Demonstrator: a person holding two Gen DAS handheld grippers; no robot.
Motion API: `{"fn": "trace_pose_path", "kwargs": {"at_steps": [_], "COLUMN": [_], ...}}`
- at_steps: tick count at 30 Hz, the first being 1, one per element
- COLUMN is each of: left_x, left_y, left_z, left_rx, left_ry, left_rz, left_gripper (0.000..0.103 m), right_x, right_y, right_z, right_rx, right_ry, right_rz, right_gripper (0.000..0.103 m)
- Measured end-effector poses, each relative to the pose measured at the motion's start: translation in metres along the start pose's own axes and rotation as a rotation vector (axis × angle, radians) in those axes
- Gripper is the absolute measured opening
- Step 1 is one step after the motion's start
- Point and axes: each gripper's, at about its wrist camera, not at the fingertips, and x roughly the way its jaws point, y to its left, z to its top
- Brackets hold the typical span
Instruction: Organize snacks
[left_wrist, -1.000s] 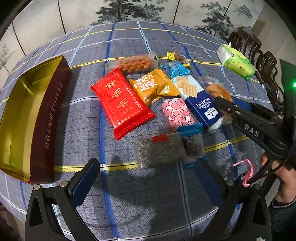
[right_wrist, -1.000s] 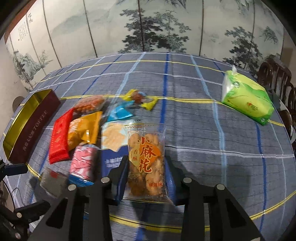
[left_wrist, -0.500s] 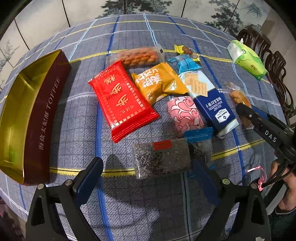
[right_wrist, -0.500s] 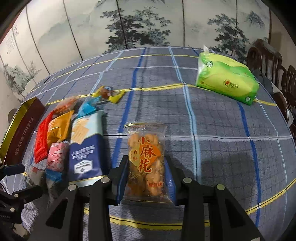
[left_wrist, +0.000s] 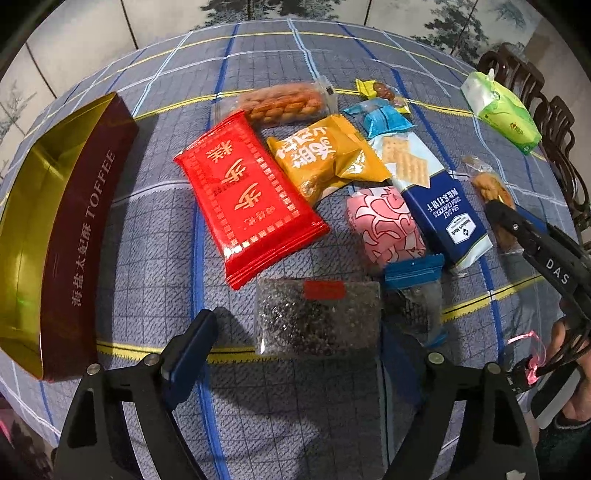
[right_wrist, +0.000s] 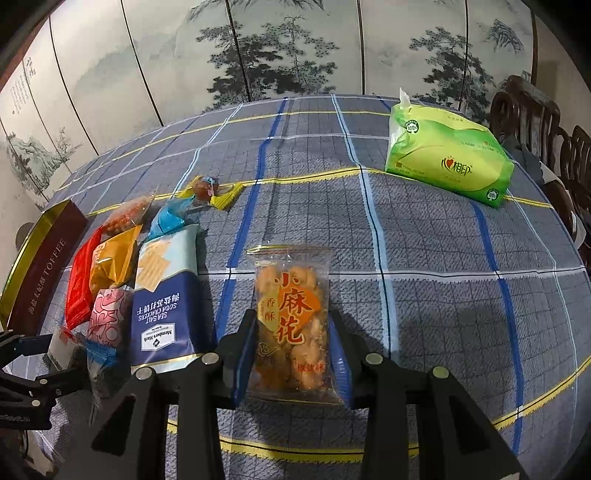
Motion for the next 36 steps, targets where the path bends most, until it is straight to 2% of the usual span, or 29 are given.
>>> {"fn": "trace_pose_path", "kwargs": {"at_steps": [2, 7, 20, 27, 36], "left_x": [-0.001, -0.005, -0.013, -0.036, -0.07], "left_y": [0.0, 0.0, 0.008, 0.018, 0.064], "left_z": [0.0, 0.002, -0.003, -0.002, 0.012], "left_rx": [0.004, 0.001, -0.008, -0.016, -0.062], "left_ry": [-0.003, -0.018, -0.022, -0.073, -0.145], "left_rz": [0.005, 0.0, -0.033, -0.032, 0.047], "left_gripper": [0.079, 0.055, 0.054, 0.054, 0.054], "right_x": [0.0, 0.0, 0.001, 0.001, 0.001], "right_y": [0.0, 0.001, 0.002, 0.005, 0.009], "right_z": [0.0, 0.0, 0.001, 0.001, 0.002], "right_rx": [0.002, 0.002, -0.018, -0.033, -0.058], "right_ry": [0.0, -0.001, 0.004, 0.009, 0.025], "right_rz": [0.0, -0.003, -0.015, -0.03, -0.055], "right_gripper": [0.037, 0.037, 0.037, 0.038, 0.038]}}
